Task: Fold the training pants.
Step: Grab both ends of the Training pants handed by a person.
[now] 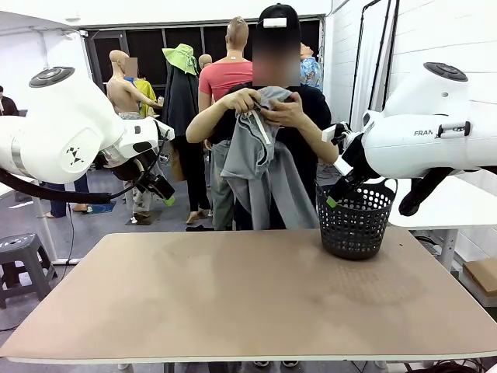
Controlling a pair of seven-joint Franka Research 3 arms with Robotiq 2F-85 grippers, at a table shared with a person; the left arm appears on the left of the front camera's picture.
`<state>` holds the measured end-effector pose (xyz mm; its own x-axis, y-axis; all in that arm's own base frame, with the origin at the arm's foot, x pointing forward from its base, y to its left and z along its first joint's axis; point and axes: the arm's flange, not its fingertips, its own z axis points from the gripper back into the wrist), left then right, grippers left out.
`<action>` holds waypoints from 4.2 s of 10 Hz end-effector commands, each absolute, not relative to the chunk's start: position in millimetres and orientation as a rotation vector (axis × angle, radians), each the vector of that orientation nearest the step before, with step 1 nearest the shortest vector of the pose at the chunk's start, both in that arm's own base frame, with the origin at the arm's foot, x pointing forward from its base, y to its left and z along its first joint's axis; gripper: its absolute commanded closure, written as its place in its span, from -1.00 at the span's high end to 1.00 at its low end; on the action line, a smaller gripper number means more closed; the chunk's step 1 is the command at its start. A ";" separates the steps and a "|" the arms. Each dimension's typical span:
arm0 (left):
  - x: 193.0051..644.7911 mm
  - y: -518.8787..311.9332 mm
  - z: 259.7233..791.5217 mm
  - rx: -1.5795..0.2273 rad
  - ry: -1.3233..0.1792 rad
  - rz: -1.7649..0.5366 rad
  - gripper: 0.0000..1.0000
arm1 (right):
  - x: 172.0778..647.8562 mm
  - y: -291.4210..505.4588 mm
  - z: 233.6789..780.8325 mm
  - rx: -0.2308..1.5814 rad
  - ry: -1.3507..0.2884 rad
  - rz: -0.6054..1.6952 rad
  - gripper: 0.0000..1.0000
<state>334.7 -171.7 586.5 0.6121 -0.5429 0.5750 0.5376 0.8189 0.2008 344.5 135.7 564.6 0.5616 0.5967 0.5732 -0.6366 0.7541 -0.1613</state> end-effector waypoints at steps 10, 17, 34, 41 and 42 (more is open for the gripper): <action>334.2 -172.3 587.0 0.007 -0.667 -0.625 1.00 | 344.9 135.8 565.0 0.066 -0.655 0.727 1.00; 334.2 -172.3 587.0 0.007 -0.667 -0.625 1.00 | 344.9 135.8 565.0 0.066 -0.655 0.727 1.00; 334.2 -172.3 587.0 0.007 -0.667 -0.625 1.00 | 344.9 135.8 565.0 0.066 -0.655 0.727 1.00; 334.2 -172.3 587.0 0.007 -0.667 -0.625 1.00 | 344.9 135.8 565.0 0.066 -0.655 0.727 1.00; 334.2 -172.3 587.0 0.007 -0.667 -0.625 1.00 | 344.9 135.8 565.0 0.066 -0.655 0.727 1.00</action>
<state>334.7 -171.7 586.5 0.6121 -0.5429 0.5750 0.5376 0.8189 0.2008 344.5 135.7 564.6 0.5616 0.5967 0.5732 -0.6366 0.7541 -0.1614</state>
